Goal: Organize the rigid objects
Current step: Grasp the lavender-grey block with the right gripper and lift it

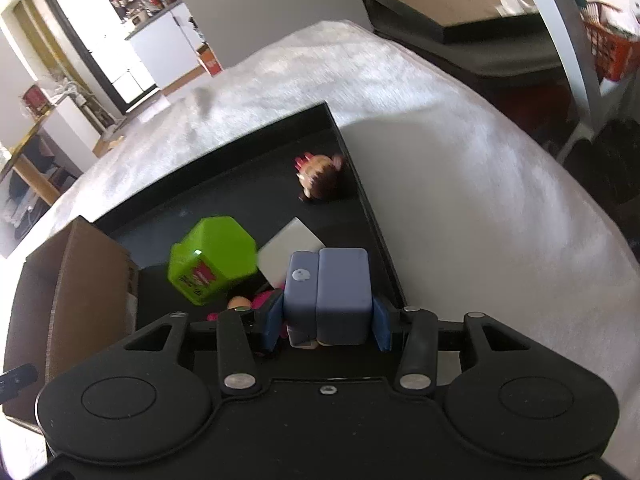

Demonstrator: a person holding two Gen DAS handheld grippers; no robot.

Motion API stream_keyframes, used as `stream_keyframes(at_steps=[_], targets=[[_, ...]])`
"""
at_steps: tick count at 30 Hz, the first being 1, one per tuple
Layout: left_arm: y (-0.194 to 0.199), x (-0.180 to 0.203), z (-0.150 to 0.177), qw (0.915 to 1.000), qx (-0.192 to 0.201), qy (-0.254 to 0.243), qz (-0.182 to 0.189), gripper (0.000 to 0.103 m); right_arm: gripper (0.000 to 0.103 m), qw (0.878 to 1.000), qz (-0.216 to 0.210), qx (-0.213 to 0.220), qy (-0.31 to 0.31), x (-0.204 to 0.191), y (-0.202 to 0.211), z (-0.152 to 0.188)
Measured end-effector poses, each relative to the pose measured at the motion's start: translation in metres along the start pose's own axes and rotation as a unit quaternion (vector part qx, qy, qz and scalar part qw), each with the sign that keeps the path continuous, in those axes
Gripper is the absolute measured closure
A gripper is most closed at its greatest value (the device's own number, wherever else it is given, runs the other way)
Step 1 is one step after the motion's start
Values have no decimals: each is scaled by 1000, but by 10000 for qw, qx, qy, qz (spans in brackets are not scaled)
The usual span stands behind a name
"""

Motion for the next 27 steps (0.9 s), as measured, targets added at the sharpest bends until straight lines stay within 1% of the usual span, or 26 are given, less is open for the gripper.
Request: stream_keyframes(at_steps=[3, 7, 13, 15, 19, 22, 27], targets=[[-2, -2, 1, 10000, -31, 37, 6, 27, 60, 9999, -77, 110, 68, -8, 6, -5], [-3, -5, 1, 9999, -11, 115, 61, 27, 60, 9988, -288, 252, 289, -28, 14, -12], [-2, -13, 2, 9995, 58, 243, 181, 28, 59, 9940, -762, 442, 645, -65, 25, -13], [-3, -16, 4, 9993, 42, 293, 241, 31, 59, 9912, -948, 485, 784, -77, 26, -12], [-2, -20, 3, 9988, 130, 365, 299, 31, 59, 9865, -1194, 570, 970, -96, 30, -9], [-3, -23, 3, 9984, 159, 422, 327, 34, 59, 9836, -1287, 643, 1086, -108, 33, -8], [-6, -27, 6, 9976, 139, 514, 431, 44, 59, 9768, -1482, 751, 1349, -127, 38, -4]])
Point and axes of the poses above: each gripper's, at about its wrist camera, not at the fingertips, and y roughly against the way its jaws point, x to its right, z to its underside, the point moved 5 cm from there along -y, roughly the way its jaws point, and after that the axes turned 4 degrees about -y, right-handed, at the moved point
